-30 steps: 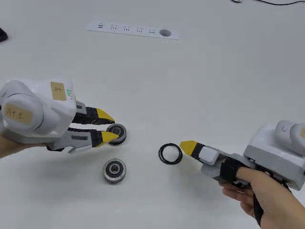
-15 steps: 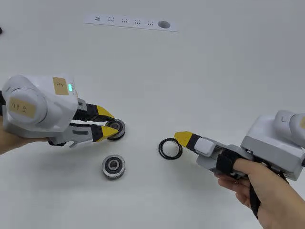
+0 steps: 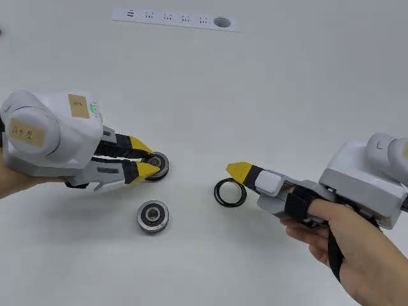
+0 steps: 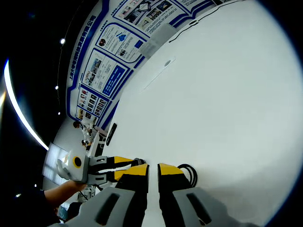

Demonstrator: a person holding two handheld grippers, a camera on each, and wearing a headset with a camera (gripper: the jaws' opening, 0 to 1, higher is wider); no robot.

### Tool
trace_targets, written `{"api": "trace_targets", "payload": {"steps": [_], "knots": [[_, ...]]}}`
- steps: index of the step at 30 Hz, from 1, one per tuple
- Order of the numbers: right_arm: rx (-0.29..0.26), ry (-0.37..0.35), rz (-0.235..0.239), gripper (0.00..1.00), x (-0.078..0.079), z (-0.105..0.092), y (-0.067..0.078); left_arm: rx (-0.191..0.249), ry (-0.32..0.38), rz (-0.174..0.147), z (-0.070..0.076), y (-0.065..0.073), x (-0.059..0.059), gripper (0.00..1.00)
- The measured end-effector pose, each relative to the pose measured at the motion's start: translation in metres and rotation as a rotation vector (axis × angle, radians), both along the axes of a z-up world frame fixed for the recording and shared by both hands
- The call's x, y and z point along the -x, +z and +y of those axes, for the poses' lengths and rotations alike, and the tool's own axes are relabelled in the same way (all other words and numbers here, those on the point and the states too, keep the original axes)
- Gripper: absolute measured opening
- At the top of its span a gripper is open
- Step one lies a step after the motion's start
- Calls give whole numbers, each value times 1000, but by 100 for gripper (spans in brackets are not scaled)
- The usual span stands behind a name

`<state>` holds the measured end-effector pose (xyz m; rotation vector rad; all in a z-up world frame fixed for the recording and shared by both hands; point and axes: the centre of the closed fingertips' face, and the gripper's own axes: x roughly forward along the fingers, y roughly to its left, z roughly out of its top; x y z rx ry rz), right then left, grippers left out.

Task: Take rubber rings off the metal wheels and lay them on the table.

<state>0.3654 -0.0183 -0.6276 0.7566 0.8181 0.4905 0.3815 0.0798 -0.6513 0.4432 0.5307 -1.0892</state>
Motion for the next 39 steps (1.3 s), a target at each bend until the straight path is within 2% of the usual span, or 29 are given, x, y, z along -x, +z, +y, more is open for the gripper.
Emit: {"api": "trace_targets", "payload": {"steps": [6,8,13,18,20,27,31,39], "knots": [[-38,43,-32,9,-4,16,6,2,-17,-4,0,0,0,14],[-56,70,-43,12,-4,25,7,5,-13,10,0,0,0,13],[-97,142,-50,18,-4,48,8,0,-15,8,-1,0,0,13],[-108,197,-47,25,-6,69,3,-1,-39,2,-1,0,0,13],[-104,210,-44,28,-6,75,0,6,-48,10,0,0,-1,13],[-78,249,-31,34,-5,85,-13,0,-69,7,0,0,0,13],[-80,259,-24,34,-5,87,-15,1,-87,-7,0,0,0,13],[-79,270,-7,35,-7,91,-23,9,-95,-6,-1,0,0,13]]}}
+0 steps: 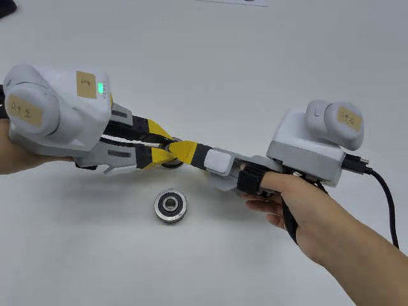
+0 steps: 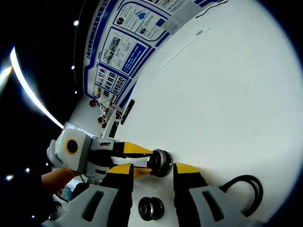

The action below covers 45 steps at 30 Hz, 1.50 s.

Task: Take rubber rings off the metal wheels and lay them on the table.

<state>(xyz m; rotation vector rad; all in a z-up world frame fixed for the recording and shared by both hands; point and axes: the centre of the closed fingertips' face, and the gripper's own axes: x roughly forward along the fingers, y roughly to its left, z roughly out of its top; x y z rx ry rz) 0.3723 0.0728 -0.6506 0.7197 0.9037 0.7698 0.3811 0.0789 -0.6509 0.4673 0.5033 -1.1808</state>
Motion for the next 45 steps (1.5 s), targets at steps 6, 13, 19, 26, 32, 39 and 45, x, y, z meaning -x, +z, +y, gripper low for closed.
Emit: {"api": "trace_targets", "payload": {"steps": [6,13,19,26,32,39,45], "knots": [[-13,3,7,35,4,6,2,2,3,1,0,0,0,13],[-21,-3,14,33,4,6,3,6,10,-1,0,0,0,13],[-29,-1,8,32,5,6,5,8,14,-2,0,0,0,13],[-21,-4,-11,28,4,2,7,12,18,-2,0,0,0,13],[6,-14,-10,20,2,-1,2,14,21,-3,0,0,0,13],[38,-39,27,4,-4,-7,-7,15,22,-4,0,0,0,13],[55,-43,11,2,-5,-6,-4,11,22,-3,0,0,0,13]]}}
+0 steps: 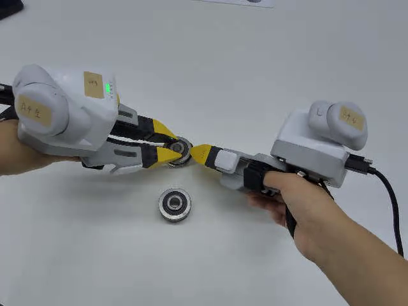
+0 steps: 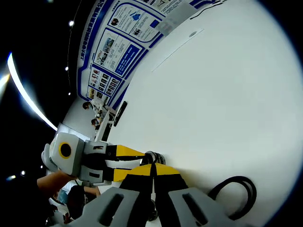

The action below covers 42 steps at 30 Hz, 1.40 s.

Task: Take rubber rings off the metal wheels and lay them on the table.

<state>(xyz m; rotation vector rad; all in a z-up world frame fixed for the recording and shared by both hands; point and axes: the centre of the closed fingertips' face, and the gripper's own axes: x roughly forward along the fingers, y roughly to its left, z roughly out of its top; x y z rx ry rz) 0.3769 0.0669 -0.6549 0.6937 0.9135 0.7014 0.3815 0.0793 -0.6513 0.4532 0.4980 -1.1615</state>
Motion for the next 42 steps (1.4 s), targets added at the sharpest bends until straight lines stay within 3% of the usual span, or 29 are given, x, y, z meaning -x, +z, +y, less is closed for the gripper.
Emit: {"api": "trace_targets", "payload": {"steps": [13,25,31,38,40,41,42], "knots": [[106,97,-122,1,-1,7,2,0,-3,1,0,0,0,13],[136,118,-165,1,-3,8,2,1,3,-2,0,0,-1,13],[173,168,-227,1,-2,9,3,2,4,-1,0,0,-1,13],[178,177,-237,1,-2,10,4,0,3,-6,0,0,-1,13],[186,196,-266,1,-2,11,6,0,1,-7,0,0,-1,13],[194,218,-313,1,-2,13,10,2,-1,-7,0,0,-1,13],[202,220,-303,1,-1,13,9,3,-1,-6,0,0,-1,13]]}}
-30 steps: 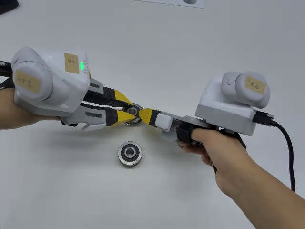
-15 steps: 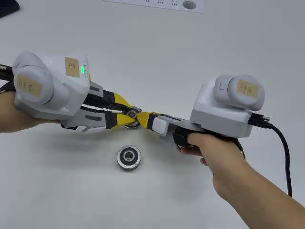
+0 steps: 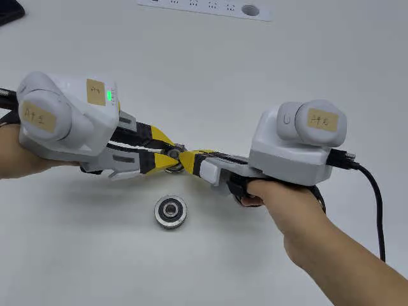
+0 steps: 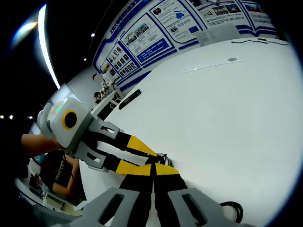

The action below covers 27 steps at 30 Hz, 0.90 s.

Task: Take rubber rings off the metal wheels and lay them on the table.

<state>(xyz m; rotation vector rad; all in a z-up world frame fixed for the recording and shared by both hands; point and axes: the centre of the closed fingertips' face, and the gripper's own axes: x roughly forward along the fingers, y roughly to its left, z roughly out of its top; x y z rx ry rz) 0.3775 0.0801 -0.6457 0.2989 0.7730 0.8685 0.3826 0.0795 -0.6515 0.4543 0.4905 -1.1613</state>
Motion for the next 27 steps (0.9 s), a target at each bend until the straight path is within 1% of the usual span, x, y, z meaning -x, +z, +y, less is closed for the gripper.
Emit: {"api": "trace_targets", "payload": {"steps": [1,3,6,7,9,11,12,14,15,16,17,18,19,20,22,23,25,27], "knots": [[-6,-2,1,1,0,2,1,1,0,0,0,0,0,13],[-34,3,22,1,1,6,4,-1,-2,-1,0,0,0,13],[-22,-8,17,1,-1,6,4,-1,-1,-1,-1,0,0,13],[-31,-18,26,1,-2,5,5,0,-1,-1,-1,0,0,13],[-54,-40,58,1,-2,3,6,0,1,-3,-1,0,-1,13],[-66,-59,74,1,-4,1,8,0,4,-4,-1,0,-1,13],[-67,-76,102,2,-4,0,7,0,7,-4,-1,0,-1,13],[-81,-84,113,2,-4,-1,8,-4,12,-6,-1,0,-1,13],[-75,-86,112,2,-3,-1,7,-16,4,-16,-1,0,-1,13],[-70,-87,115,2,-3,-1,7,-40,-20,-52,-2,1,-2,13],[-71,-80,115,2,-2,-1,6,-45,-16,-54,-3,1,0,13],[-70,-80,118,2,-2,-1,5,-44,-8,-46,-3,1,0,13],[-63,-88,121,2,-2,-2,4,-41,10,-32,1,0,-3,13],[-64,-87,121,2,-2,-2,4,-39,14,-26,2,0,-4,14],[-78,-98,135,2,-2,-2,5,-43,19,-19,2,0,-3,14],[-87,-98,133,2,-3,-2,7,-43,23,-14,2,0,-3,14],[-87,-98,134,2,-2,-1,8,-42,26,-13,2,1,-3,14],[-89,-100,135,2,-2,-1,8,-39,33,-6,2,2,-2,14]]}}
